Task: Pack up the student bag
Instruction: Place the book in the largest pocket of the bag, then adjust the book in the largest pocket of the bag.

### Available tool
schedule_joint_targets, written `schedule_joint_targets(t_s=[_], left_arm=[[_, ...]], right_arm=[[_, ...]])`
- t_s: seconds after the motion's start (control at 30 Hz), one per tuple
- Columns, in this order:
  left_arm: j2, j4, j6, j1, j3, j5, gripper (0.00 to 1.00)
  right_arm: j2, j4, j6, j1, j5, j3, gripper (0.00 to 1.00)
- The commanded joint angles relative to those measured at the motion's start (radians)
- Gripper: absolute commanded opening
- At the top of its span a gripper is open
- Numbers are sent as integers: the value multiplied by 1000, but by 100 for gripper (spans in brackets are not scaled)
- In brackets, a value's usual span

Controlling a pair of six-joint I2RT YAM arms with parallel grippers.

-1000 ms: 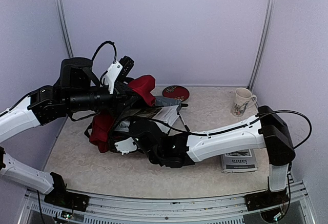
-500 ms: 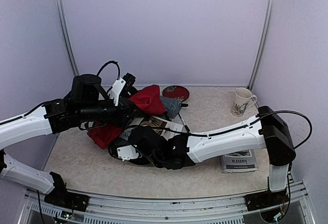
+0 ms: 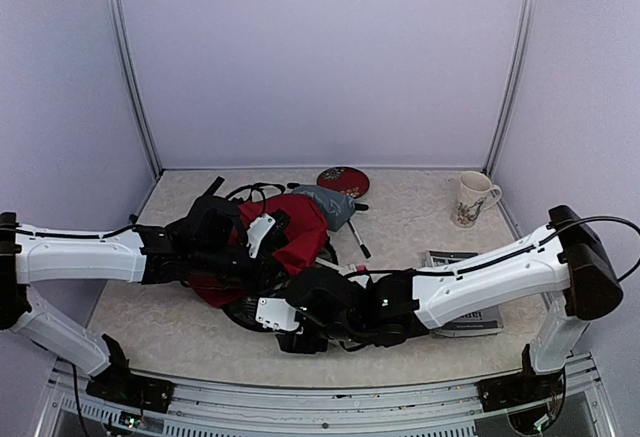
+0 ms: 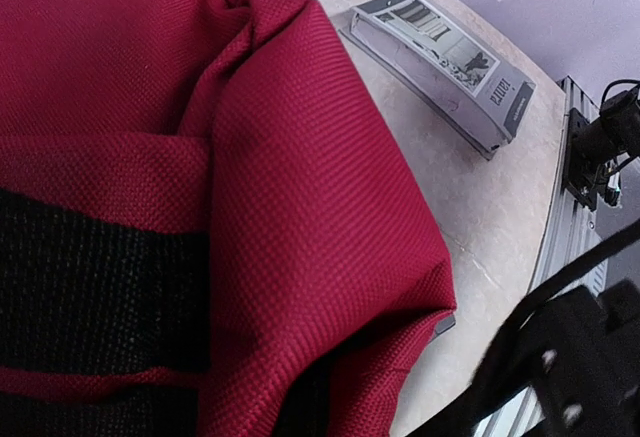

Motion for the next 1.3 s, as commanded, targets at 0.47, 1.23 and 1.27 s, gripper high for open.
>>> schedule_joint_targets(t_s=[0.47, 1.23, 1.27], left_arm=[[-113, 2, -33, -38, -9, -132, 0], [-216, -85, 6, -182, 139, -172, 0], [-217, -103, 12, -181, 139, -193, 0]], right_arm=[[-507, 109, 1427, -270, -388, -650, 70], [-100, 738, 1495, -293, -401, -401, 57], [-108, 728, 1512, -293, -388, -410, 58]])
